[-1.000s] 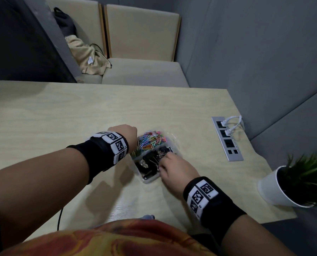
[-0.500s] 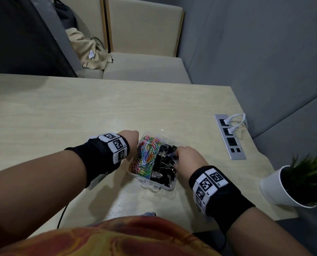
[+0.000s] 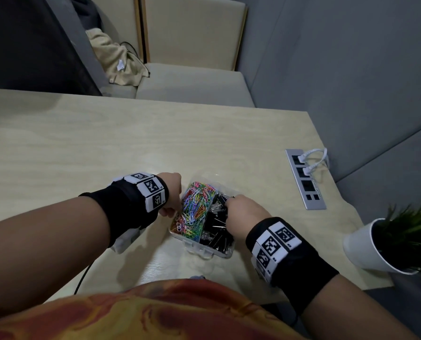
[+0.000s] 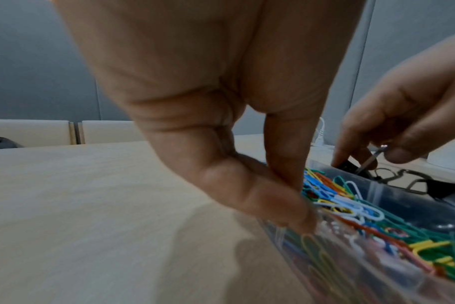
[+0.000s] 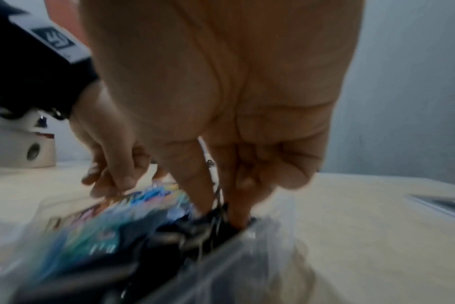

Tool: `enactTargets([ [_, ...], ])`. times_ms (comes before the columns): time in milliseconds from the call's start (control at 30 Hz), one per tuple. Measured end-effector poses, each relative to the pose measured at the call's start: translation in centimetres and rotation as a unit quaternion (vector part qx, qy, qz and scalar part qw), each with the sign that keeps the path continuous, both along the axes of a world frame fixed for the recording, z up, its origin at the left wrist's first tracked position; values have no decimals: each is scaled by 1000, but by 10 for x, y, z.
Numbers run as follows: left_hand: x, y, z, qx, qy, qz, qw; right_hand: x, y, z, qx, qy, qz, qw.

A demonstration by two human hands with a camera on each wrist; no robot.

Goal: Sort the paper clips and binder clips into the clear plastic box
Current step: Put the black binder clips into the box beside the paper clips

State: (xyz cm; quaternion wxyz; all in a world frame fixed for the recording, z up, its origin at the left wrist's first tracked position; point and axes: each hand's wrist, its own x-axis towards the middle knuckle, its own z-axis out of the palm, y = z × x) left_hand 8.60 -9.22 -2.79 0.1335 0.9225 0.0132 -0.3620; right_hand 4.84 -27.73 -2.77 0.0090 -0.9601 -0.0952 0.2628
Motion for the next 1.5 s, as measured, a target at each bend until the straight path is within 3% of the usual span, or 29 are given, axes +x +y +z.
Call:
enactTargets([
  [167, -1, -2, 1, -2, -6, 8, 1000, 0, -7, 8, 48, -1, -61, 997],
  [300, -2, -3, 3, -6, 6, 10, 1000, -5, 2, -1, 23, 62, -1, 998],
  [400, -3, -4, 3, -5, 4, 6, 1000, -5, 5, -10, 25, 20, 4, 999],
  [667, -3, -3, 0, 2, 3, 13, 1000, 1, -3, -5, 60, -89, -133, 985],
  [767, -5, -4, -3, 21, -32, -7, 999, -1, -1, -10, 54, -58, -189, 979],
  [900, -7, -3, -8, 7, -102, -68, 992, 0, 2, -14, 95, -40, -162, 981],
  [1233, -10, -6, 6, 86, -10, -167, 982, 8, 3, -6, 95, -32, -148, 984],
  [1400, -9, 2, 10, 34, -40, -144, 988, 9, -1, -8, 120, -42, -156, 980],
  [1500, -10, 1, 6, 53, -39, -142, 988, 5, -4, -11, 129, -86, -163, 974],
])
